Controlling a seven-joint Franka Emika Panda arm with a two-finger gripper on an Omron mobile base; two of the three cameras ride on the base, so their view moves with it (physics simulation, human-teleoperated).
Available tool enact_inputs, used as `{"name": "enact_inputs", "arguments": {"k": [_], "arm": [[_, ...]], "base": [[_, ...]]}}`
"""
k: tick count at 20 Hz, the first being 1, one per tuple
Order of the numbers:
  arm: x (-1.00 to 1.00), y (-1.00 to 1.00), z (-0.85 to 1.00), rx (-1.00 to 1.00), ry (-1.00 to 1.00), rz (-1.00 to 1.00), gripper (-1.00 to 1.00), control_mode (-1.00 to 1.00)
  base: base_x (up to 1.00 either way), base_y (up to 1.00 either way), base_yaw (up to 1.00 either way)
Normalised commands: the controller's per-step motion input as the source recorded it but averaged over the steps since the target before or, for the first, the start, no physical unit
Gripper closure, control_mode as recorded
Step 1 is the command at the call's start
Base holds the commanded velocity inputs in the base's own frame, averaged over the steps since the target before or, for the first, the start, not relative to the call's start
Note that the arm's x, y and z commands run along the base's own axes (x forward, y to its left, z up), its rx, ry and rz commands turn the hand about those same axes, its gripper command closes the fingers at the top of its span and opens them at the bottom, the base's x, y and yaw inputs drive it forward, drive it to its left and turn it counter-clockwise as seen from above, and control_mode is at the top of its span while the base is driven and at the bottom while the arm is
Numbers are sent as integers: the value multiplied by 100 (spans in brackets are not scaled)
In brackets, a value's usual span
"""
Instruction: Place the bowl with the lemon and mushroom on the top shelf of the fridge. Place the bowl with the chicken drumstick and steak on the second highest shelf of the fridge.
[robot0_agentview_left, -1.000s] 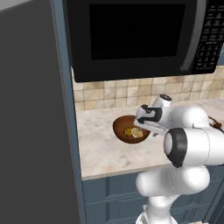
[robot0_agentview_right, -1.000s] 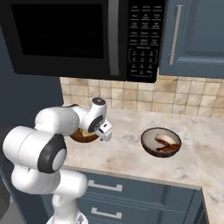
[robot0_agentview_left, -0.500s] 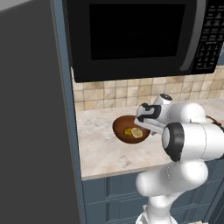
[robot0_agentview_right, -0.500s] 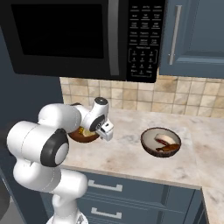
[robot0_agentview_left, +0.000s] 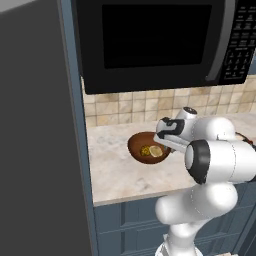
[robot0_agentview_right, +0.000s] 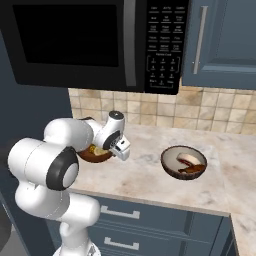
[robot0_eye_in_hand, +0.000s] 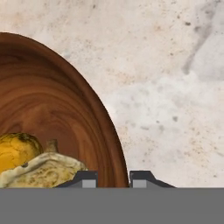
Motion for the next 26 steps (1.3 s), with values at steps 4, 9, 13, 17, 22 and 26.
{"name": "enact_inputs", "arguments": {"k": [4,9,13,17,22,26], "arm": [[-6,0,0,0,-6,0,100,-100],[-30,0,14,0,-17,-1,100,-100],[-40,0,41,0,-12,-4,100,-100],[-39,0,54,0,-9,-3,100,-100],[-43,0,72,0,-1,-7,100,-100],[-42,0,91,1,0,-11,100,-100]], "base": [[0,0,0],[0,0,0],[0,0,0],[0,0,0],[0,0,0],[0,0,0]]}}
